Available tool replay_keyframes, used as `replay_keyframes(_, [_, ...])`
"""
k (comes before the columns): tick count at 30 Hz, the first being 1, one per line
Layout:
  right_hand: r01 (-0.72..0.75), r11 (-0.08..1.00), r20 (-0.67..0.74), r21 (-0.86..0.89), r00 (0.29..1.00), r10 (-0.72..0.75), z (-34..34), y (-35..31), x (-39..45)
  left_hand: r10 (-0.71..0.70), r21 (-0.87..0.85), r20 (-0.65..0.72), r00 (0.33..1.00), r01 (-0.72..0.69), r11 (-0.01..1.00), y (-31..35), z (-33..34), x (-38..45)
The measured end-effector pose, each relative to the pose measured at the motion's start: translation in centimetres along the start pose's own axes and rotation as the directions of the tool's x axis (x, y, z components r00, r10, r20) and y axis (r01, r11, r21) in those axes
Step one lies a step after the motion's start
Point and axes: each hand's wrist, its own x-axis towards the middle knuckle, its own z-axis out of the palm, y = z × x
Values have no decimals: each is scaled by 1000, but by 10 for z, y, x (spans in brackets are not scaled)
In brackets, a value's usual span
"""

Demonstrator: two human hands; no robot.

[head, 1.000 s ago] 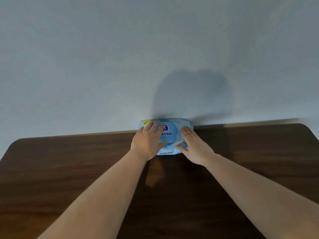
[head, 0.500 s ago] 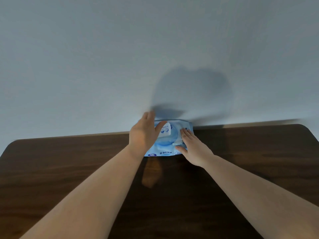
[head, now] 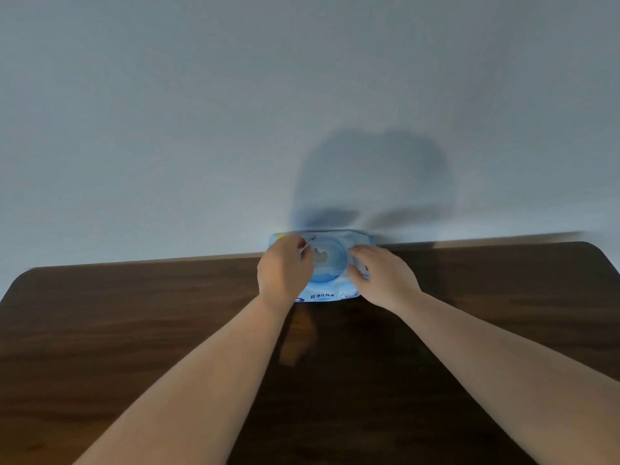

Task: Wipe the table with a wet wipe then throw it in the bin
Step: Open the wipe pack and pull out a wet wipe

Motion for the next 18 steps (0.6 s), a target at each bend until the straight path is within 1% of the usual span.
replay_keyframes(2, [38, 998, -72, -48, 997, -41, 2, -8, 6, -18, -92, -32, 999, 15, 996, -9, -8, 0])
replay_keyframes(4, [55, 998, -61, -20, 997, -56, 6, -18, 13, -85, -118, 2, 996, 84, 989, -17, -17, 0])
replay_keyframes(6, [63, 998, -39, -6, 997, -63, 12, -29, 21, -124, -92, 26, 992, 126, 988, -24, -23, 1])
replay_keyframes(9, [40, 999, -28, -31, 999, -41, 19, -38, 30, -85, -42, 42, 995, 87, 995, -32, -27, 2])
replay_keyframes(12, [17, 1000, -58, -9, 998, -18, 22, -44, 33, -54, -47, 24, 998, 55, 997, -37, -24, 2])
replay_keyframes(18, [117, 984, -52, -134, 991, -124, 26, -50, 40, 48, -39, -100, 994, -52, 998, -39, -21, 2])
